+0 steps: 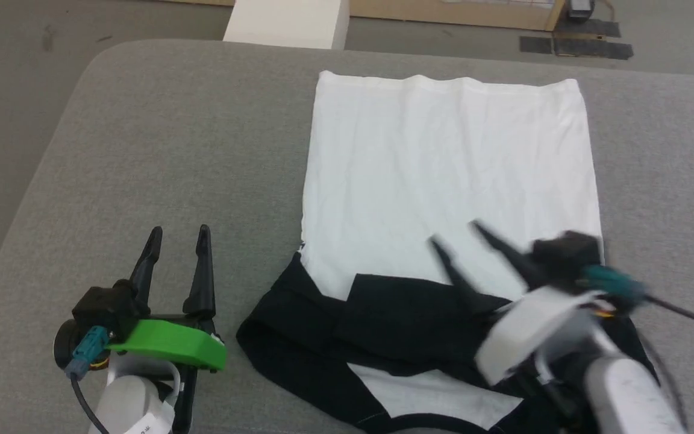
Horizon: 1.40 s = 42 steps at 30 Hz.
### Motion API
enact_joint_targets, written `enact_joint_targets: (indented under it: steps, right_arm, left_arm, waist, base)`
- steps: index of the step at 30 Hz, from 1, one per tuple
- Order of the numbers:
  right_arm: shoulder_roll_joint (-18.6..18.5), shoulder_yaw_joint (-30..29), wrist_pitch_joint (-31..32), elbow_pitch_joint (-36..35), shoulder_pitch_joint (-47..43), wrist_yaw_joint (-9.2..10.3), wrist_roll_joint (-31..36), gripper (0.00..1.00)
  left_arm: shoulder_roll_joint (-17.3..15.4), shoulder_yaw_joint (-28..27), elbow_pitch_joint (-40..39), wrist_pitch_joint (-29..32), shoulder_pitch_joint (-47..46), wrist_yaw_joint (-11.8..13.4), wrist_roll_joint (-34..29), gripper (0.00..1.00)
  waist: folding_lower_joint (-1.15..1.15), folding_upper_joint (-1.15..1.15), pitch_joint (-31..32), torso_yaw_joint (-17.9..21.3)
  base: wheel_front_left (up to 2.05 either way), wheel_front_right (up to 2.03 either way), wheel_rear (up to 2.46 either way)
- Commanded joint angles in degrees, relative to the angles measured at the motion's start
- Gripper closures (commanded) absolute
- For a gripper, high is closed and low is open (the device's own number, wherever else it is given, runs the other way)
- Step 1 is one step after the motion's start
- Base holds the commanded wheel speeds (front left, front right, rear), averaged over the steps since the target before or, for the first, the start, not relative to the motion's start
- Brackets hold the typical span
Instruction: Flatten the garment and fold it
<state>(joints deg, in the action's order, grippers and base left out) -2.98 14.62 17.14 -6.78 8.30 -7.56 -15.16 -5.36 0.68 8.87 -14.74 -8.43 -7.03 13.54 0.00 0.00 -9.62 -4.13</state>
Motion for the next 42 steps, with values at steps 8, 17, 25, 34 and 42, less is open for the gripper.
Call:
enact_joint_targets:
  steps: [8, 17, 25, 34, 42]
  right_arm:
    - [0.09, -12.99, -13.43, -5.74, -2.60, 0.08, 2.95, 0.00]
    - [0.10, -16.40, -18.30, -3.74, 0.46, 0.08, 3.27, 0.00]
    - [0.10, -15.46, -20.72, -1.96, 4.65, 0.08, 1.06, 0.00]
    - [0.10, -13.57, -24.17, -2.46, 7.13, 0.08, 0.22, 0.00]
    - [0.10, -12.30, -25.94, -3.79, 7.09, 0.08, -0.81, 0.00]
  left_arm:
    - [-5.26, 2.82, -0.27, 2.92, -7.26, -0.39, -0.15, 0.00]
    - [-14.49, 10.49, 1.20, 16.46, -27.74, -0.45, 7.98, 0.00]
    - [-20.72, 11.92, 5.13, 37.59, -48.04, -0.01, 14.40, 0.00]
    - [-21.74, 10.20, 10.10, 55.47, -59.38, 8.45, 15.43, 0.00]
    - [-25.06, 10.00, 8.75, 65.16, -58.74, 15.28, 13.20, 0.00]
  waist:
    - [0.00, 0.00, -4.08, 5.94]
    - [0.00, 0.00, -15.51, 11.98]
    - [0.00, 0.00, -24.89, 17.45]
    - [0.00, 0.00, -30.25, 21.92]
    - [0.00, 0.00, -32.55, 24.22]
  base:
    - [0.00, 0.00, 0.00]
    - [0.00, 0.00, 0.00]
    - [0.00, 0.00, 0.00]
    - [0.00, 0.00, 0.00]
    - [0.00, 0.00, 0.00]
